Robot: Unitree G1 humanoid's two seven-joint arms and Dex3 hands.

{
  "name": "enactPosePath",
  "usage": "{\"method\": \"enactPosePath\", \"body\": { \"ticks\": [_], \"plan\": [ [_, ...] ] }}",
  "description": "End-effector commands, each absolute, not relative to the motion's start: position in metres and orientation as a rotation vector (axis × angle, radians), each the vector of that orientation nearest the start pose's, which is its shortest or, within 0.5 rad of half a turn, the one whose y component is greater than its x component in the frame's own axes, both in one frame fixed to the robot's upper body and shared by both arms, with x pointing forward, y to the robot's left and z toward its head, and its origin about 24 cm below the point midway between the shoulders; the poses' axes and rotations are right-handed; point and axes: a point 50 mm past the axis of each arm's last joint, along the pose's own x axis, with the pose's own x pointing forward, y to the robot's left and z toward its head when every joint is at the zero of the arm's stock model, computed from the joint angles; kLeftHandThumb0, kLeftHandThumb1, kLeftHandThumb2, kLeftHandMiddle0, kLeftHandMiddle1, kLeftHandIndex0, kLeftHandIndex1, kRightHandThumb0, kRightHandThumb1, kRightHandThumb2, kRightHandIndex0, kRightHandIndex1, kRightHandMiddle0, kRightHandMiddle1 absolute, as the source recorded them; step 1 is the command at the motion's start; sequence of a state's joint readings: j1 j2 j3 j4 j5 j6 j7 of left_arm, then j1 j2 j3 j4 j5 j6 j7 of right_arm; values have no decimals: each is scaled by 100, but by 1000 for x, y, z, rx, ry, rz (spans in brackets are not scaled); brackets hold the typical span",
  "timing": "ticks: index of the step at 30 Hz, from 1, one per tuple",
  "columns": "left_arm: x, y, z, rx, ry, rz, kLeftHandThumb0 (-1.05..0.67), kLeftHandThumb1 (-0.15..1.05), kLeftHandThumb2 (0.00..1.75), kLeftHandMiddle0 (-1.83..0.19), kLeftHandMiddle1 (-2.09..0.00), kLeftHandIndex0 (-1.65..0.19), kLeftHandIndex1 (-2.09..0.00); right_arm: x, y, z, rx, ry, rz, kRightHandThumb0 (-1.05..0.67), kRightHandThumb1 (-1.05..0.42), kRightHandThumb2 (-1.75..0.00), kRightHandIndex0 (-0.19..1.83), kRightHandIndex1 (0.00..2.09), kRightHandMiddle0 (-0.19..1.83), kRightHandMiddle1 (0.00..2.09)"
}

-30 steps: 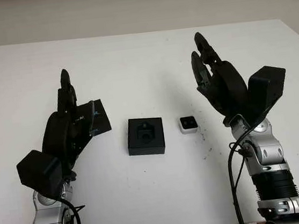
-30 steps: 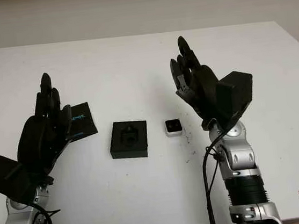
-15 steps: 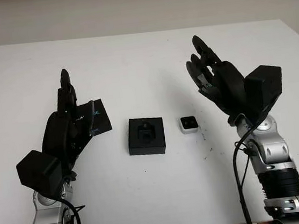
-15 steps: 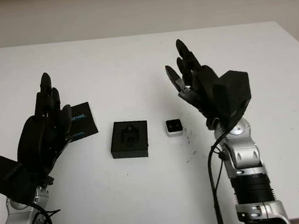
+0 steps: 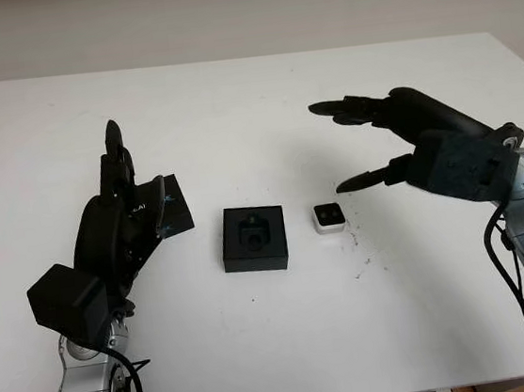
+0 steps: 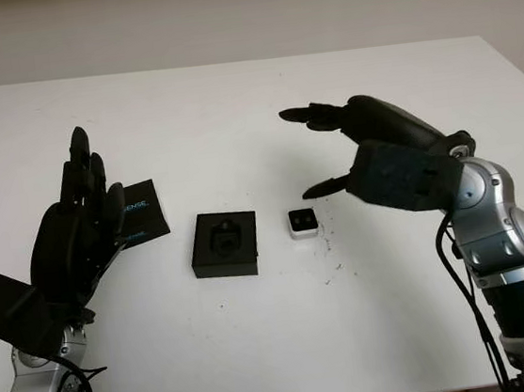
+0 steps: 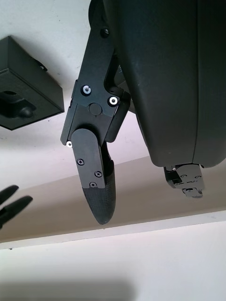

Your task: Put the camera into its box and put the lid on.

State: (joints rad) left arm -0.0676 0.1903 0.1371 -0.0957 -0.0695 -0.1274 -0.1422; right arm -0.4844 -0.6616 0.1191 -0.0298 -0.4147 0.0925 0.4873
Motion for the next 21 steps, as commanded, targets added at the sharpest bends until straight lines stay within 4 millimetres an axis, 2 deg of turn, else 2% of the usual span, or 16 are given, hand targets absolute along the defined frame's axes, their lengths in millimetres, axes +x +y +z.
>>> {"method": "enactPosePath", "body": {
  "ticks": [1,8,13,14,16,17,19,21],
  "plan": [
    [258,202,103,152,-301,-37,-67,105,56,19,0,19,0,316,-195,184,-1220,-147,380,-50,-74,-5,46,20,43,9],
    [258,202,102,164,-299,-34,-67,105,56,19,0,19,0,311,-178,175,-1418,-141,406,-51,-76,-6,48,21,51,11],
    [257,201,103,167,-300,-48,-65,105,58,19,0,19,0,308,-171,172,-1470,-166,425,-52,-77,-6,49,25,56,14],
    [257,201,103,168,-300,-50,-64,105,58,19,0,19,0,307,-170,172,-1474,-171,426,-52,-77,-6,46,35,53,25],
    [257,200,103,169,-300,-53,-63,105,58,19,0,19,0,307,-169,171,-1482,-175,425,-52,-77,-5,24,80,25,81],
    [257,200,103,171,-300,-53,-62,105,58,19,0,19,0,307,-168,170,-1489,-175,424,-52,-77,-5,10,106,15,102],
    [257,201,102,169,-298,-55,-62,105,59,19,0,19,0,307,-168,168,-1504,-173,426,-53,-78,-5,1,119,8,113],
    [257,201,101,171,-299,-55,-61,105,59,19,0,19,0,306,-167,168,-1520,-169,426,-56,-79,-6,-1,118,5,116]
  ]
}}
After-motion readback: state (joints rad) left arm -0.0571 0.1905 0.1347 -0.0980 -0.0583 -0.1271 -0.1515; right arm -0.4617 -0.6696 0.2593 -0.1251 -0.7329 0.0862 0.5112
